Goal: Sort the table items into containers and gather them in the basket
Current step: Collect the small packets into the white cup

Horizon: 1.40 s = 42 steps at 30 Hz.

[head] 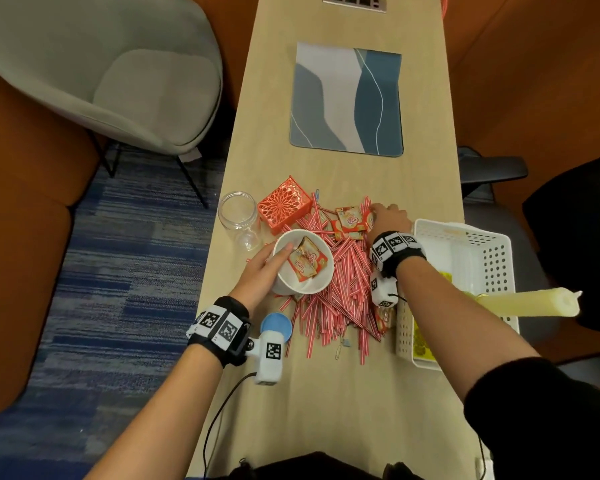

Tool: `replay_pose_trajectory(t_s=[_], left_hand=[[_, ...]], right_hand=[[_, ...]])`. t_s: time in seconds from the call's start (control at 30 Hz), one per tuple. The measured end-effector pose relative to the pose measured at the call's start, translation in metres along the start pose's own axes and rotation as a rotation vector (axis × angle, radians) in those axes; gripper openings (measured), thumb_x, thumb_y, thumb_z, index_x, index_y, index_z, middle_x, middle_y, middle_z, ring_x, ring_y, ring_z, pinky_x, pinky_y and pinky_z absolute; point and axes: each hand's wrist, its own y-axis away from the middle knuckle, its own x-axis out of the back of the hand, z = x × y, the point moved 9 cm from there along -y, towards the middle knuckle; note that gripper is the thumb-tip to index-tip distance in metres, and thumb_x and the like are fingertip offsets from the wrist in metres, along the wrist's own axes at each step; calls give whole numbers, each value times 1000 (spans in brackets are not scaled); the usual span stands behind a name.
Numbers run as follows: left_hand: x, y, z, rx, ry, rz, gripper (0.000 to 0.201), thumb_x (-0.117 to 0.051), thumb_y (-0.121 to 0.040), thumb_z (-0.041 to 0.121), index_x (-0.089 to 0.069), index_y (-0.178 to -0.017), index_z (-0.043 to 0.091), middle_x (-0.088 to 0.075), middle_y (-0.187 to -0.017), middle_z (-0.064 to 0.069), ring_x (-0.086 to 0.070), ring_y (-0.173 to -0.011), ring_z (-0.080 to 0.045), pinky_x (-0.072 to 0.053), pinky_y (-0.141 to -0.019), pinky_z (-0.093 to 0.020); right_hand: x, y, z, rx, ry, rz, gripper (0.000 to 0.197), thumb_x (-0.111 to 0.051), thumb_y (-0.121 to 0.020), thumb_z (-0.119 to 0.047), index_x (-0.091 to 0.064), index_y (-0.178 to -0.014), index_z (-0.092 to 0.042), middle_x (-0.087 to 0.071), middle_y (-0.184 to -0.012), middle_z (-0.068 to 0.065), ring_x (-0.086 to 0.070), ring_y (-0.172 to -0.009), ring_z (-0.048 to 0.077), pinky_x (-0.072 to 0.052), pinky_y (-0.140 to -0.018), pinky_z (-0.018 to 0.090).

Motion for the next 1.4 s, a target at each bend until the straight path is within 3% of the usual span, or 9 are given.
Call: replay_pose_trajectory(t_s=[0.23,0.43,0.6,0.77,0.93,1.07,1.13,1.3,1.4], left_hand=[[0,-9,-3,11,21,-3,30,-58,-96,48,-66,-121,33,-72,-114,8,-65,-110,-12,-52,-96,-34],[1,-11,0,16,26,-4,37,-58,-96,47,-64,-128,29,-71,-115,7,-65,-106,-10,-52,-85,-30],[-2,-11,0,22,34,-7,36,-58,-97,45,-64,-128,26,-71,-115,8,-65,-102,-6,-50,-80,-25],[-1,-12,-8,31,54,-14,37,-57,-98,44,-62,-131,27,-71,-117,6,-66,-106,-9,-54,-88,-29],[-1,-15,-7,18,50,-14,37,-61,-96,43,-64,-130,28,-72,-119,5,-67,-111,-11,-54,-96,-32],[1,-15,-3,4,40,-12,41,-63,-92,48,-65,-128,28,-73,-118,5,-67,-111,-11,-53,-96,-31],[1,-13,-1,6,49,-5,40,-63,-92,48,-66,-126,28,-73,-116,6,-68,-108,-10,-53,-90,-28],[-2,-8,-4,32,48,-11,36,-61,-95,46,-65,-126,29,-73,-113,9,-67,-104,-7,-54,-87,-29],[-2,-8,-6,43,52,-8,35,-61,-95,46,-66,-125,28,-74,-111,9,-68,-105,-8,-56,-89,-31]], right_hand=[[-3,-7,-3,-8,14,2,43,-65,-84,-13,-55,-126,-16,-48,-127,13,-50,-114,34,-47,-91,45],[4,-10,-6,-12,46,-102,49,-77,-78,-36,-59,-118,-13,-50,-125,13,-50,-114,32,-47,-95,42],[30,-9,-3,-49,27,-88,33,-74,-84,-32,-58,-67,-10,-68,-85,9,-59,-73,28,-45,-64,26],[58,-18,-29,-52,-159,-132,31,-76,-81,-36,-68,-84,-6,-66,-87,10,-59,-78,26,-46,-67,29],[21,-12,-56,34,-351,-207,34,-84,-74,-38,-63,-70,-11,-58,-69,0,-57,-74,20,-43,-57,21],[9,-11,-54,45,-376,-155,48,-89,-69,-32,-74,-108,-9,-71,-111,4,-67,-101,21,-51,-79,22],[12,-8,-50,39,-427,-129,52,-88,-70,-30,-71,-113,-7,-70,-110,6,-66,-102,22,-53,-86,28],[27,-5,-42,127,-644,-98,47,-91,-66,-23,-70,-107,-17,-53,-74,-3,-51,-64,10,-45,-53,17],[10,4,-52,169,-489,-269,75,-92,-62,-26,-61,-130,-19,-65,-108,3,-63,-97,18,-51,-83,26]])
